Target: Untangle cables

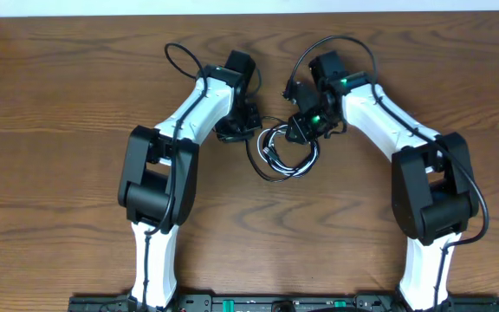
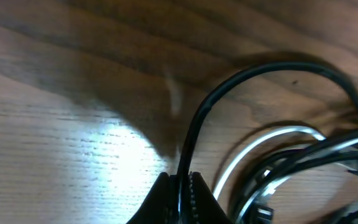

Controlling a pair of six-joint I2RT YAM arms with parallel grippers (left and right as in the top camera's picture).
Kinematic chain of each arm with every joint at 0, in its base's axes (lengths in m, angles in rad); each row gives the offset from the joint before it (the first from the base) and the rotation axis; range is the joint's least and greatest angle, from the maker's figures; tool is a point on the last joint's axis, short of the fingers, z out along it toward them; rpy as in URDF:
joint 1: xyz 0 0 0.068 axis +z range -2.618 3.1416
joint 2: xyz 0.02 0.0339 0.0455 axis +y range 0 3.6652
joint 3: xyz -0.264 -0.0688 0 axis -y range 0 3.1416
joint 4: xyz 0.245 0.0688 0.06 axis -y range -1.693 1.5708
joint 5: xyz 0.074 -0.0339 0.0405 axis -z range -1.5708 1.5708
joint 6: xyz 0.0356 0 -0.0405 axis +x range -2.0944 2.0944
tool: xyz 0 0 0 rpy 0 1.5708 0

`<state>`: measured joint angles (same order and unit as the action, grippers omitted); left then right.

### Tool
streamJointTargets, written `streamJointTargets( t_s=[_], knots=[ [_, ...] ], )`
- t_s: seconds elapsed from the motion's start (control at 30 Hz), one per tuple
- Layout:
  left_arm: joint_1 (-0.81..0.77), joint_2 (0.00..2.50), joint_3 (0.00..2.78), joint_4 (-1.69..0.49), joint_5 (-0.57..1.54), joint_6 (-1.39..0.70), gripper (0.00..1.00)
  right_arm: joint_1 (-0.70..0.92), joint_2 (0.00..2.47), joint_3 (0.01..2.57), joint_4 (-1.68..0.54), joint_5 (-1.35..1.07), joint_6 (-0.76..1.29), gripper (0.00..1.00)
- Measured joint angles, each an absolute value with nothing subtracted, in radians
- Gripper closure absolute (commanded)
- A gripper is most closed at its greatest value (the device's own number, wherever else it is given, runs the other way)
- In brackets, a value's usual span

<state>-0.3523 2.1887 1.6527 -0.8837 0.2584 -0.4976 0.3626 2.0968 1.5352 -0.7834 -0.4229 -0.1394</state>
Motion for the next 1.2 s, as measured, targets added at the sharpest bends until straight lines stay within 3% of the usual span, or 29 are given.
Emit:
streamJointTargets(
  t_s=[0.23,0.37,0.6,0.8,0.87,1.2],
  knots=[
    [-0.354,2.191,1.648,-0.883,0.288,-0.497,0.93,0.366,2.098,1.535,-0.791,-0.339,-0.181,0.55],
    [-0.355,2.191,1.648,-0.883,0.291,-0.497,0.92,0.366,2.098,1.535,-0.779,-0.296,-0.216,0.53],
    [-0.355,2.191,1.648,-0.88,0.291,-0.497,0.92,0.366,2.108,1.535,-0.754,-0.261,-0.244,0.63],
    [-0.355,2.191,1.648,-0.877,0.291,-0.497,0.92,0.366,2.151,1.525,-0.733,-0.228,-0.253,0.82],
    [-0.355,2.191,1.648,-0.876,0.291,-0.497,0.92,0.366,2.15,1.524,-0.726,-0.222,-0.254,0.97],
    [-0.355,2.191,1.648,-0.875,0.291,-0.497,0.93,0.362,2.147,1.523,-0.756,-0.253,-0.192,0.99]
  ],
)
